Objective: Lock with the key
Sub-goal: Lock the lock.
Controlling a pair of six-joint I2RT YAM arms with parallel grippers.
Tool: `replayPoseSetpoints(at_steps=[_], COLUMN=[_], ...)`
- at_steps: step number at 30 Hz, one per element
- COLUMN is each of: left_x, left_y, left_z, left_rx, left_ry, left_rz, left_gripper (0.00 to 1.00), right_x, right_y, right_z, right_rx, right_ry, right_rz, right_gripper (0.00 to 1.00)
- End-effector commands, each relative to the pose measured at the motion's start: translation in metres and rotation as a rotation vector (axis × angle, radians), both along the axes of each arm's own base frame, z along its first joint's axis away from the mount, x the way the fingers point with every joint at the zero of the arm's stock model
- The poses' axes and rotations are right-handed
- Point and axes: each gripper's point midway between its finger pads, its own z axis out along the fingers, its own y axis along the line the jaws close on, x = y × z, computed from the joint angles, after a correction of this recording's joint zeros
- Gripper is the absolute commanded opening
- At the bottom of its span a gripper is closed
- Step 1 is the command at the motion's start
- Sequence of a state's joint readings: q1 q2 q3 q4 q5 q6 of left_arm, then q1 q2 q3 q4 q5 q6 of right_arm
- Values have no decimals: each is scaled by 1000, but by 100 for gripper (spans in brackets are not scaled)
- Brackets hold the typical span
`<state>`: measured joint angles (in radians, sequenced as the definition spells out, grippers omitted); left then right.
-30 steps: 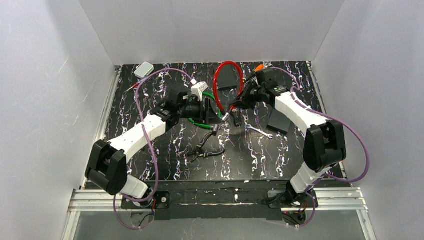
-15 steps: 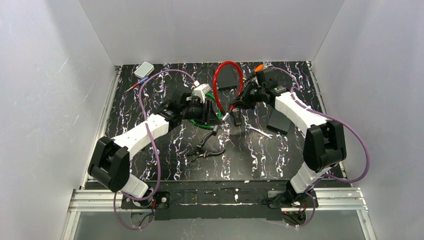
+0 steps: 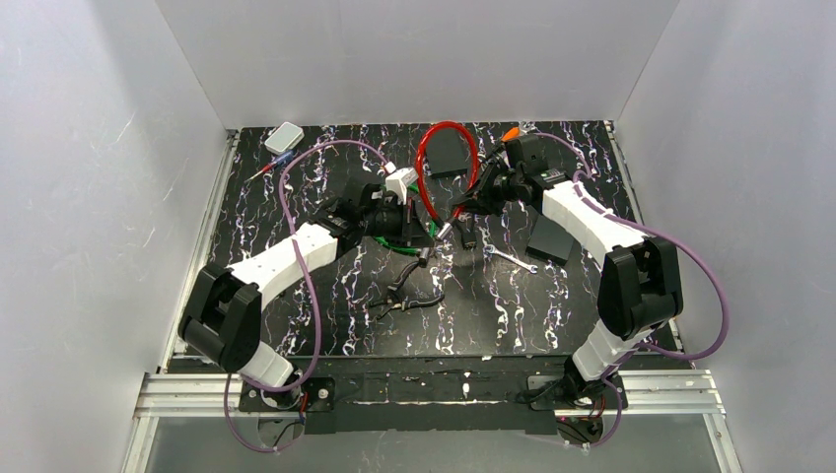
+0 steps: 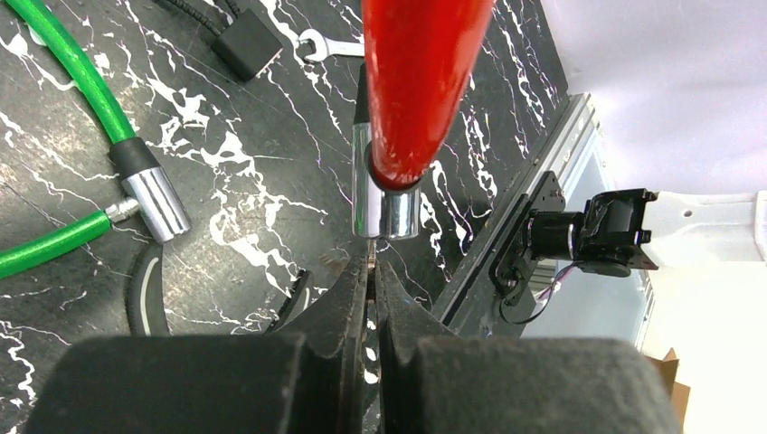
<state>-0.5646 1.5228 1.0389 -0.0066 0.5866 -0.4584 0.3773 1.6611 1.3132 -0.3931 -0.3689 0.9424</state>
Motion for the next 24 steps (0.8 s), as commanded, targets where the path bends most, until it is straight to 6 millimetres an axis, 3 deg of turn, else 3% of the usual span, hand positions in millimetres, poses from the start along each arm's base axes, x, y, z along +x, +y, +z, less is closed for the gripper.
replayPoseSetpoints(at_steps=[1,11,24], left_x=[-15,-36,-71], left_y=[5,17,29], left_z=[8,-2,-21], left_rx=[-24,-19,54], left_ry=[15,41,69], left_rz=[4,10,3], left_gripper=[0,0,0], right_x=[25,43,57], right_y=[2,-11,-17], right_z=[54,68,71], right_rx=[91,96,82], right_ry=[-135,-171,-187], right_rz=[-17,-62,-96], right_gripper=[1,1,1])
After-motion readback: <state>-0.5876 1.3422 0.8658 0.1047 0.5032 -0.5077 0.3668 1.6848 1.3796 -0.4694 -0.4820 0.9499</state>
